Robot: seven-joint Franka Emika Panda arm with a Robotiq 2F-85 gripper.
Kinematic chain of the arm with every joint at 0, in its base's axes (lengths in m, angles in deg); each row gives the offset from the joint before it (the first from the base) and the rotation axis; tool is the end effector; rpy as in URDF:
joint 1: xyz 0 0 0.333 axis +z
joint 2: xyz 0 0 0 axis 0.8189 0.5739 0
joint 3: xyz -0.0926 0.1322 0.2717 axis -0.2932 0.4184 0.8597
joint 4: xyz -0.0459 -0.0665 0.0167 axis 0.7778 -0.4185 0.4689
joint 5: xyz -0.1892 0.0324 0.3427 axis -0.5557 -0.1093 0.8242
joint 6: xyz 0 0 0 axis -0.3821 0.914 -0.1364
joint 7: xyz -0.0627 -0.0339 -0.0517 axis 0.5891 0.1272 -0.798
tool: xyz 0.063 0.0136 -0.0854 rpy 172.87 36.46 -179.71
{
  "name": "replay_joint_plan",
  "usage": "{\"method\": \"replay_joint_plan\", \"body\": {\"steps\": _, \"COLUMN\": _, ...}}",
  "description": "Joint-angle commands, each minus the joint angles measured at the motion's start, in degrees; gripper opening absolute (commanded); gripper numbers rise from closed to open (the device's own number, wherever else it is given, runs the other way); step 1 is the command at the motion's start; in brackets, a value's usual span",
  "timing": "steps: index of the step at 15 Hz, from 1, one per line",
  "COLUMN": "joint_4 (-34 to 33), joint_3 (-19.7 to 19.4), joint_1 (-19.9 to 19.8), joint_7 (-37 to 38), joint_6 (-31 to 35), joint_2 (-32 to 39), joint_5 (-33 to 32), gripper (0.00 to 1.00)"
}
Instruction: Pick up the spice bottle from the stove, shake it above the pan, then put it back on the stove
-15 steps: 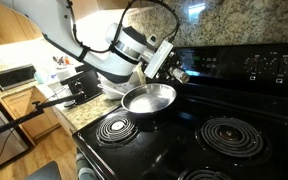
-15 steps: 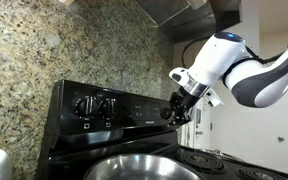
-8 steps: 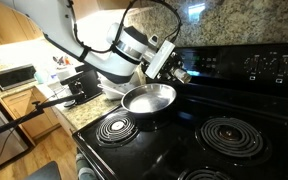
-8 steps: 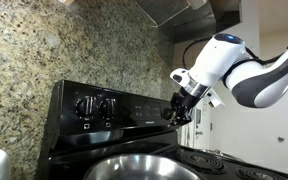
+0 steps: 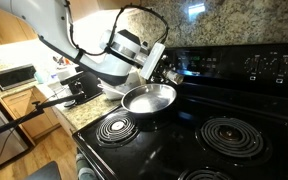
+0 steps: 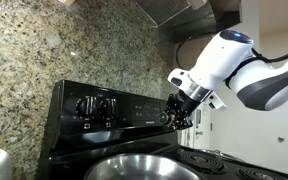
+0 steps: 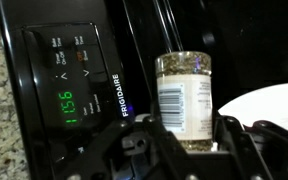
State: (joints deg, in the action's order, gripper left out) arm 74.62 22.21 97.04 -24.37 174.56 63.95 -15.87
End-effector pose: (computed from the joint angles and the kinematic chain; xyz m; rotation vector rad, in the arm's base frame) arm 0.6507 0.0832 0.2994 1.9186 1.2990 0.5058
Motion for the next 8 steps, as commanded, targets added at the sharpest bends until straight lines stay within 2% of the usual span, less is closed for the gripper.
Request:
{"method": "replay_joint_plan", "body": {"steps": 1, "joint_4": 0.62, "joint_3": -2.31, "joint_1": 1.39, "joint_7": 2.60, "joint_6": 1.48, "joint_2": 0.07, "joint_5": -1.49, "gripper": 0.18}}
{"method": "replay_joint_plan", "body": {"steps": 8, "joint_4": -1.10, "joint_3": -2.38, "joint_1": -1.88, "joint_7": 4.06, "joint_6": 0.13, "joint_2": 0.53, "joint_5": 3.37, "gripper": 0.18}}
